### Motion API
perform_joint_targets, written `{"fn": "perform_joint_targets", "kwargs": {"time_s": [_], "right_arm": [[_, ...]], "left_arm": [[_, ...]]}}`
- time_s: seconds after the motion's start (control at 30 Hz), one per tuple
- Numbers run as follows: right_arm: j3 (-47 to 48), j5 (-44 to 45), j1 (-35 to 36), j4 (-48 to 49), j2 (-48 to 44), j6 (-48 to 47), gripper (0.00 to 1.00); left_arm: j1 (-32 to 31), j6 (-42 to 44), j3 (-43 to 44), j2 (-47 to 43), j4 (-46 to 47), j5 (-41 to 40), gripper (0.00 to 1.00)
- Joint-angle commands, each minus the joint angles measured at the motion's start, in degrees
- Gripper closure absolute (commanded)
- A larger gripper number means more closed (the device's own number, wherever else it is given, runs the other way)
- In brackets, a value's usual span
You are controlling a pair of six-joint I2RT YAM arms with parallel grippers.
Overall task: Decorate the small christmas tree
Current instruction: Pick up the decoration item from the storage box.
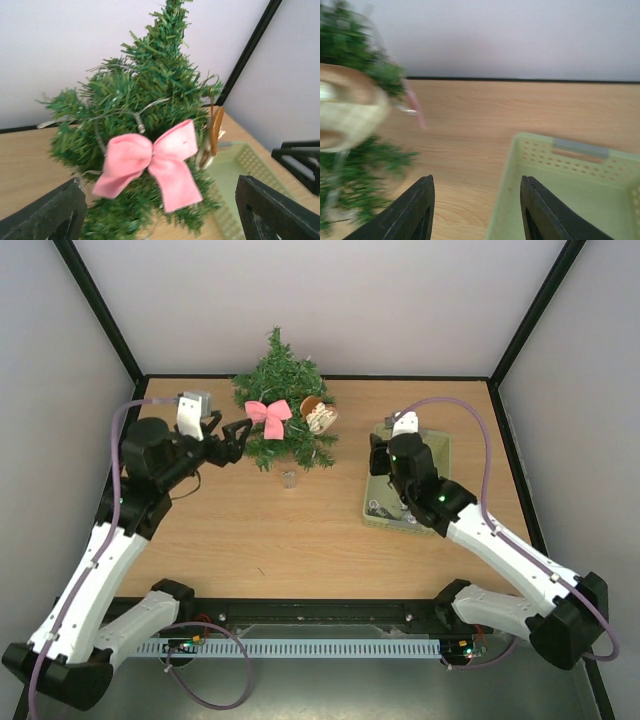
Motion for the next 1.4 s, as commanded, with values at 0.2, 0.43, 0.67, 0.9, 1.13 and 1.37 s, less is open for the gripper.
{"fn": "perform_joint_targets", "kwargs": {"time_s": [0.2,0.43,0.67,0.9,1.13,1.37], "right_arm": [[-2.34,-5.34,-10.45,-7.03,12.2,6.04,0.52],[1.18,-10.34,-20.26,-15.73,22.06,3.8,0.56],[2.15,-11.48,-20.68,-24.9,32.5,6.27,0.57],[2.07,-10.63,-20.95,-27.09,33.05,9.45,0.51],[2.44,-14.24,-21.13,-26.7,32.98,7.5,0.51],[4.84,-10.23,-21.11,-26.49,37.36,4.44,0.62]], "left_arm": [[0.88,1.65,-11.94,-8.48,-4.81,0.07,0.0],[3.66,0.13,-20.08,-13.07,-2.97,-4.08,0.0],[6.69,-0.16,-23.14,-13.49,-2.66,-3.69,0.0],[6.68,0.34,-23.16,-14.25,-3.49,-5.09,0.0],[6.68,0.78,-23.56,-15.81,-3.44,-5.23,0.01],[6.73,0.87,-24.05,-17.0,-3.85,-5.73,0.01]]}}
